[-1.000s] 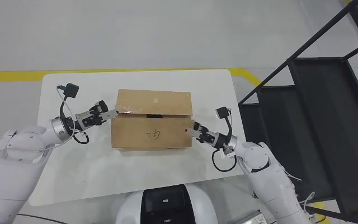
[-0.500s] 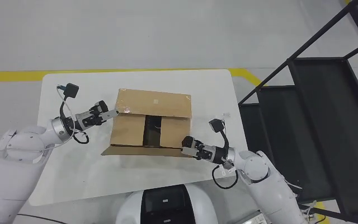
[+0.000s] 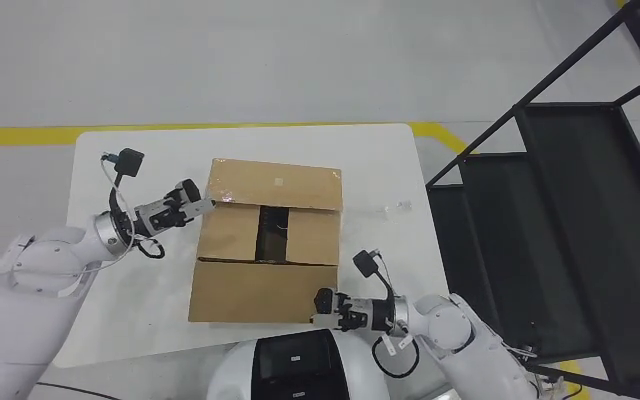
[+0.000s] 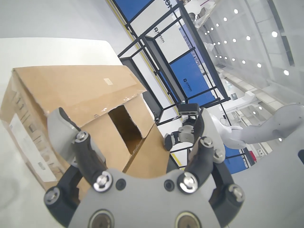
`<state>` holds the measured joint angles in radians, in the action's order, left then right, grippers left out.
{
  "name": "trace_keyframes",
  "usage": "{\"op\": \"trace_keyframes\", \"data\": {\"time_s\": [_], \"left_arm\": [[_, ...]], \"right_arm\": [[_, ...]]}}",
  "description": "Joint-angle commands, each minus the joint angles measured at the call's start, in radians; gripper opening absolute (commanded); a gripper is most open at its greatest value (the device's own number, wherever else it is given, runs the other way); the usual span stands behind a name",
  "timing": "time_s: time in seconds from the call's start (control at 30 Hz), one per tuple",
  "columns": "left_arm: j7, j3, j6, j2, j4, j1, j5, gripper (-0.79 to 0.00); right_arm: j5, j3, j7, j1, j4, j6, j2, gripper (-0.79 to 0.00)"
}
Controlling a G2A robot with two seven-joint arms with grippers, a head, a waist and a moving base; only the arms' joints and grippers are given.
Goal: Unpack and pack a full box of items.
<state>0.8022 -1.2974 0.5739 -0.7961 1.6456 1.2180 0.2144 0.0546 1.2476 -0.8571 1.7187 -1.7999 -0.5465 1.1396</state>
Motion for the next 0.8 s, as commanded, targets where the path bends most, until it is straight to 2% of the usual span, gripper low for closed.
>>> {"op": "trace_keyframes", "data": {"time_s": [0.0,0.17,0.3,0.43,0.77], "left_arm": [[0.031,-0.011,0.002,0.003,0.022,0.009,0.022,0.000],[0.085,-0.004,-0.082,0.003,0.044,0.007,0.017,0.000],[0.130,0.053,-0.181,-0.006,0.020,-0.028,0.009,0.000],[0.179,0.103,-0.230,-0.017,-0.012,-0.064,0.040,0.000],[0.079,0.185,-0.277,-0.057,-0.148,-0.170,0.062,0.000]], "right_arm": [[0.034,-0.016,0.037,-0.010,0.013,0.020,0.002,0.000],[0.102,-0.062,0.145,-0.049,0.053,0.070,0.012,0.000],[0.112,-0.090,0.181,-0.070,0.076,0.087,0.016,0.000],[0.104,-0.105,0.188,-0.081,0.091,0.093,0.016,0.000],[0.061,-0.124,0.182,-0.101,0.099,0.091,0.013,0.000]]}}
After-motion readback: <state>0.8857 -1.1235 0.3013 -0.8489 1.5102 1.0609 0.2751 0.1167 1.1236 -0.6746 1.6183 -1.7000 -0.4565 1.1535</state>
